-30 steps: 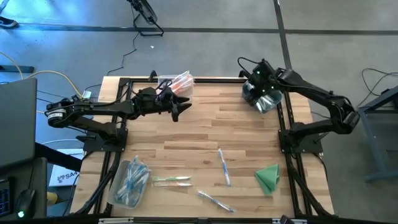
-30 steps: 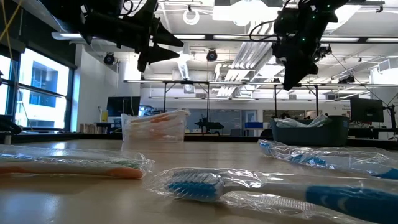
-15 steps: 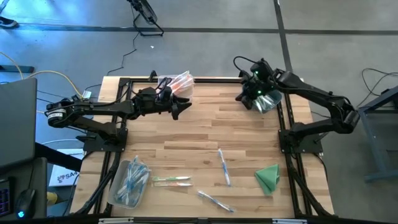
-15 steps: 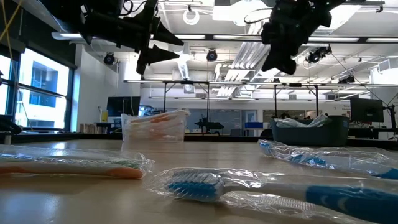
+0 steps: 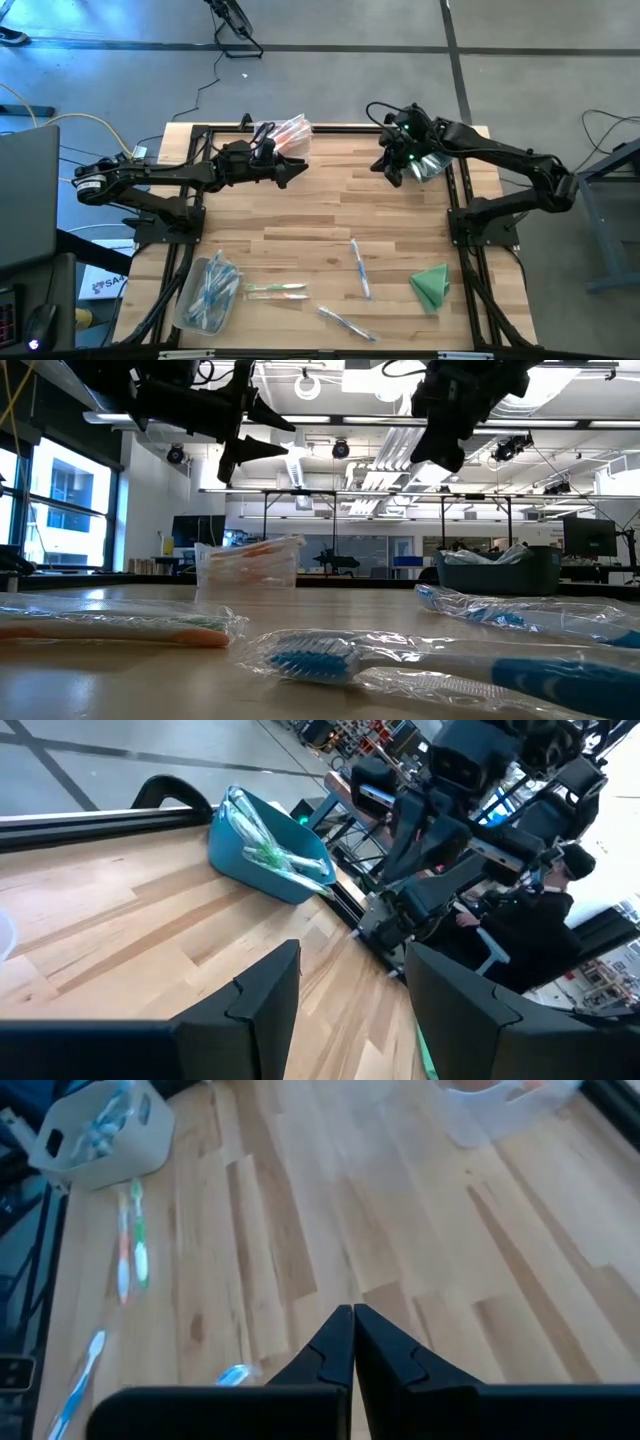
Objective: Pick & Place Toothbrushes
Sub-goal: Put the top blue toothbrush into the gray bin
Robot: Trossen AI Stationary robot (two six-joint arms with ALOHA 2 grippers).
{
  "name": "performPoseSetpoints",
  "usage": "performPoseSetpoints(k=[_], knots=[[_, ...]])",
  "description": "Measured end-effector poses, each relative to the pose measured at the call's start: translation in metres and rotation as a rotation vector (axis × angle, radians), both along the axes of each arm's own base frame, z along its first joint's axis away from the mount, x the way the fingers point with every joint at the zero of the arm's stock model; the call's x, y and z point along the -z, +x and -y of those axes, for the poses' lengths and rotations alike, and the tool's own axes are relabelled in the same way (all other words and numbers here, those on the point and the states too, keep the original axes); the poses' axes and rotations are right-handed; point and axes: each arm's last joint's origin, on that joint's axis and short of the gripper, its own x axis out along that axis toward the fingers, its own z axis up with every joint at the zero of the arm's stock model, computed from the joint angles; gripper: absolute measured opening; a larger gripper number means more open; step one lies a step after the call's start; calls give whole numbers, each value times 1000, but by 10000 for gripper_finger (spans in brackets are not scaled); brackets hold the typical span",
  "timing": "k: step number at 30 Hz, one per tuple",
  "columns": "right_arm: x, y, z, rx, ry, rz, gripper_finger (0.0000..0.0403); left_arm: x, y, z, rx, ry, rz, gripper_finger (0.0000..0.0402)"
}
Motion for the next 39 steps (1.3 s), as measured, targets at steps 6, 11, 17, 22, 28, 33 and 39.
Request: performPoseSetpoints(k=[6,11,17,22,28,33,39], knots=[[0,6,-11,-36,-15,-9,4,0,0,0,0,2,0,178],[1,10,-18,-26,-62,-35,3,0,0,0,-5,-51,15,178],[-1,10,-25,-32,-82,-44,4,0,0,0,-8,-73,22,178],[-7,7,-33,-56,-92,-25,4,0,0,0,-24,-74,24,178],[-12,5,-43,-77,-87,-2,4,-1,3,12,-56,-37,15,174],[-13,8,-52,-103,-76,1,4,-1,7,28,-46,-5,11,165],[-13,11,-64,-151,-74,2,4,-1,9,43,8,-5,11,159]])
